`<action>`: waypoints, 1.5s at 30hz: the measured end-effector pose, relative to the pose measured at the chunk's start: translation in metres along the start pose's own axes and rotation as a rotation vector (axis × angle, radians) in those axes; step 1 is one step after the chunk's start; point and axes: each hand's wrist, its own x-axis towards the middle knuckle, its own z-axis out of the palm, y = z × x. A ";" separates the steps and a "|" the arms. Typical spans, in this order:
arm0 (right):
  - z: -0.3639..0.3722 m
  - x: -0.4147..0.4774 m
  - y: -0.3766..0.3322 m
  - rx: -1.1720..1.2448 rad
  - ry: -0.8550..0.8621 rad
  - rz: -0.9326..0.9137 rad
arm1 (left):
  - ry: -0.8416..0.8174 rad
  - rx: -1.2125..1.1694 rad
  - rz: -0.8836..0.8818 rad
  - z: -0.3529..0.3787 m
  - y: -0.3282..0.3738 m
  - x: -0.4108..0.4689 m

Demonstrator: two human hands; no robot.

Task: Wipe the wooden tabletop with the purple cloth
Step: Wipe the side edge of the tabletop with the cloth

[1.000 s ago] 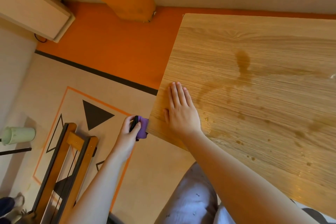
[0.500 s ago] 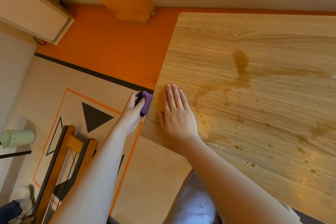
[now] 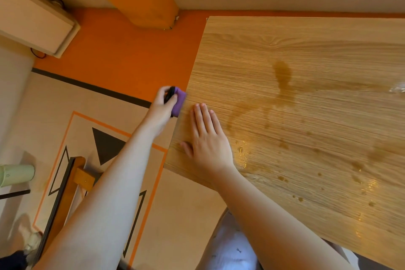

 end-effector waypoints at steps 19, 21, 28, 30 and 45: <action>-0.032 0.008 0.013 0.209 -0.027 0.012 | 0.024 0.012 -0.061 -0.014 -0.035 -0.046; -0.051 0.015 0.030 0.235 0.072 0.039 | 0.035 0.007 -0.032 -0.006 -0.024 -0.028; -0.092 0.053 0.143 0.199 0.171 0.226 | 0.030 0.043 0.067 0.035 0.051 0.049; -0.102 0.062 0.180 0.154 0.201 0.278 | 0.034 0.037 0.089 0.043 0.064 0.062; -0.106 0.076 0.256 -0.145 0.184 0.464 | -0.002 -0.157 -0.056 0.029 0.038 0.045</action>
